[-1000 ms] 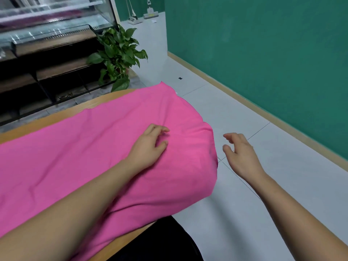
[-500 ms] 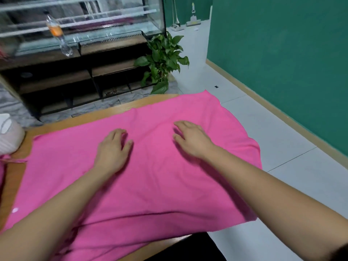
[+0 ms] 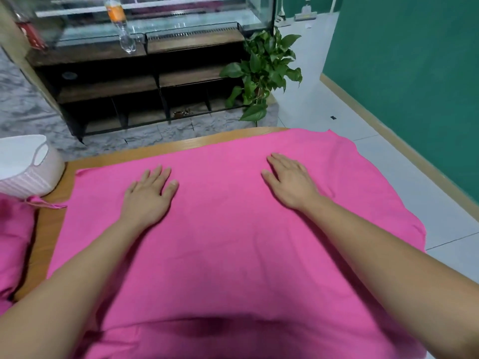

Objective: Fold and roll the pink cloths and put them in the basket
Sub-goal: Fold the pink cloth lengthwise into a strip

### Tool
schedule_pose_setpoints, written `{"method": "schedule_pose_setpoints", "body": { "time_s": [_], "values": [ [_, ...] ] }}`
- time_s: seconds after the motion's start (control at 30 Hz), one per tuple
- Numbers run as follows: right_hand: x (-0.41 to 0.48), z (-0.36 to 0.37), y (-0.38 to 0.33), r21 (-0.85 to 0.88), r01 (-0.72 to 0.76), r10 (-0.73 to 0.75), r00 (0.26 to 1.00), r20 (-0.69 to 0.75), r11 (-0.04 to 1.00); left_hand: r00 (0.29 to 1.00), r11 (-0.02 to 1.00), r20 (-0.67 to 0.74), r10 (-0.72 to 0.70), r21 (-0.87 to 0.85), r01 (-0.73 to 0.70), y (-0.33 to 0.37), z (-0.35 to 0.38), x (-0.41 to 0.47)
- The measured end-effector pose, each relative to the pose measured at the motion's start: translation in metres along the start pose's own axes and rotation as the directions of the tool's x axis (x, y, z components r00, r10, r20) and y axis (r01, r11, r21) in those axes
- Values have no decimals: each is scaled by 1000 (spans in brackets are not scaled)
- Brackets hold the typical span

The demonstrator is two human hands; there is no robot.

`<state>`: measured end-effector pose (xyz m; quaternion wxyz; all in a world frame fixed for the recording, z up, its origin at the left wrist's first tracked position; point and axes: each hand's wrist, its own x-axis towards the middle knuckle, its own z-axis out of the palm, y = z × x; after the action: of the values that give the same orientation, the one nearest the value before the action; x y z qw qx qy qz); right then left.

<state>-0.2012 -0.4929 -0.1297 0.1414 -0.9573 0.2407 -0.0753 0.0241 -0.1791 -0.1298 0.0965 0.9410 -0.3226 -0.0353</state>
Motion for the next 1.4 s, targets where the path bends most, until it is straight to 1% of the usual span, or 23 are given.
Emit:
{"method": "schedule_pose_setpoints", "body": {
  "time_s": [0.17,0.5,0.6,0.7,0.8,0.9,1.0,1.07,1.17,1.23,1.33,1.4],
  "values": [
    [34,0,1,-26,28,-28,999,16,999,1000,997,-10,0,74,0,-14,-5,31],
    [91,2,-11,-56,10,-8,999,39,998,1000,996,0,9,83,-8,-27,-13,91],
    [95,3,-13,-66,3,0,999,35,998,999,999,-27,25,38,-24,-29,-15,98],
    [92,4,-16,-98,1,2,999,38,995,994,995,-111,12,-97,-23,-29,-20,91],
    [82,0,-24,-146,-1,0,1000,-6,989,991,991,-131,27,-128,-44,-32,-24,65],
    [66,-2,-38,-163,39,-47,998,-44,986,995,990,-88,55,-121,-66,-42,-26,30],
    [46,-1,-65,-87,101,-103,995,-20,991,996,988,-63,65,-137,-73,-60,-33,-6],
    [33,-2,-91,-21,170,-169,985,10,985,996,984,-61,59,-164,-68,-71,-44,-27],
    [16,-7,-137,54,292,-295,953,67,955,995,979,-103,1,-205,-22,-87,-65,-60],
    [6,-8,-169,106,354,-363,928,86,929,989,975,-147,-17,-221,-16,-99,-76,-81],
    [-12,-4,-216,199,434,-458,883,99,879,981,968,-179,-80,-250,33,-118,-91,-116],
    [-26,-1,-245,254,482,-515,854,80,839,972,958,-190,-141,-275,86,-126,-98,-139]
  ]
}}
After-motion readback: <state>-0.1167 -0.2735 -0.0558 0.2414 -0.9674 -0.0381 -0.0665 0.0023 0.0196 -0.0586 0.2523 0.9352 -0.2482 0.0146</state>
